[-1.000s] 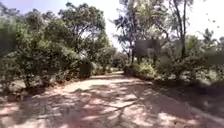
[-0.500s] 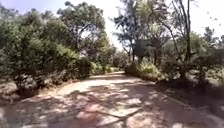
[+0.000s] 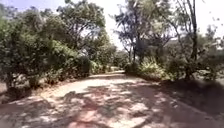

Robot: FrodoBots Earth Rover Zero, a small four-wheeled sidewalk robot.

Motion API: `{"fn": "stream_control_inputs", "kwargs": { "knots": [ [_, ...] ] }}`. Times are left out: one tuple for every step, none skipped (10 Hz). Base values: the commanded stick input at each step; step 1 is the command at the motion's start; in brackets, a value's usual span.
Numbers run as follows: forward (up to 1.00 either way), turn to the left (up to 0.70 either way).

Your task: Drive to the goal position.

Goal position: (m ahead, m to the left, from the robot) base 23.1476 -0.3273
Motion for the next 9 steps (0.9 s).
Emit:
{"fn": "stream_control_inputs", "kwargs": {
  "knots": [
    [0.7,0.0],
    [0.7,0.0],
    [0.7,0.0],
    [0.7,0.0],
    [0.7,0.0],
    [0.7,0.0],
    [0.7,0.0],
    [0.7,0.0],
    [0.7,0.0]
  ]
}}
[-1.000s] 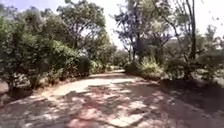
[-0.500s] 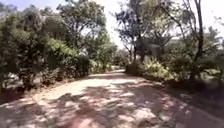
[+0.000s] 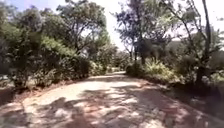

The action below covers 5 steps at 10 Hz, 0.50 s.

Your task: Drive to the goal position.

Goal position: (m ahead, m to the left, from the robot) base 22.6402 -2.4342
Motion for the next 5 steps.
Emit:
{"fn": "stream_control_inputs", "kwargs": {
  "knots": [
    [0.7,0.0],
    [0.7,0.0],
    [0.7,0.0],
    [0.7,0.0],
    [0.7,0.0]
  ]
}}
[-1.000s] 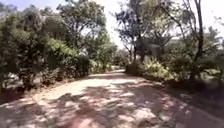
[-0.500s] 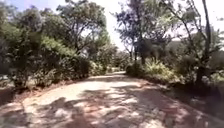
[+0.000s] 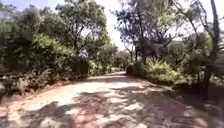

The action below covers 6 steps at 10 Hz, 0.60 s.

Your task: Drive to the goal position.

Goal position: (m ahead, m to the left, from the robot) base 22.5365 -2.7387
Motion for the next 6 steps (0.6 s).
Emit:
{"fn": "stream_control_inputs", "kwargs": {
  "knots": [
    [0.7,0.0],
    [0.7,0.0],
    [0.7,0.0],
    [0.7,0.0],
    [0.7,0.0],
    [0.7,0.0]
  ]
}}
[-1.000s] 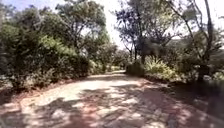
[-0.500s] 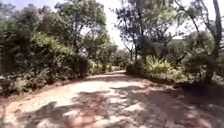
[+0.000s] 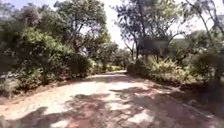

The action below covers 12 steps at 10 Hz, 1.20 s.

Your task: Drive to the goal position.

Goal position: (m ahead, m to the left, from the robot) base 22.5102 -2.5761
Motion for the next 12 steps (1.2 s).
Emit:
{"fn": "stream_control_inputs", "kwargs": {
  "knots": [
    [0.7,0.0],
    [0.7,0.0],
    [0.7,0.0],
    [0.7,0.0],
    [0.7,0.0],
    [0.7,0.0],
    [0.7,0.0],
    [0.7,0.0],
    [0.7,0.0],
    [0.7,0.0],
    [0.7,0.0],
    [0.7,0.0]
  ]
}}
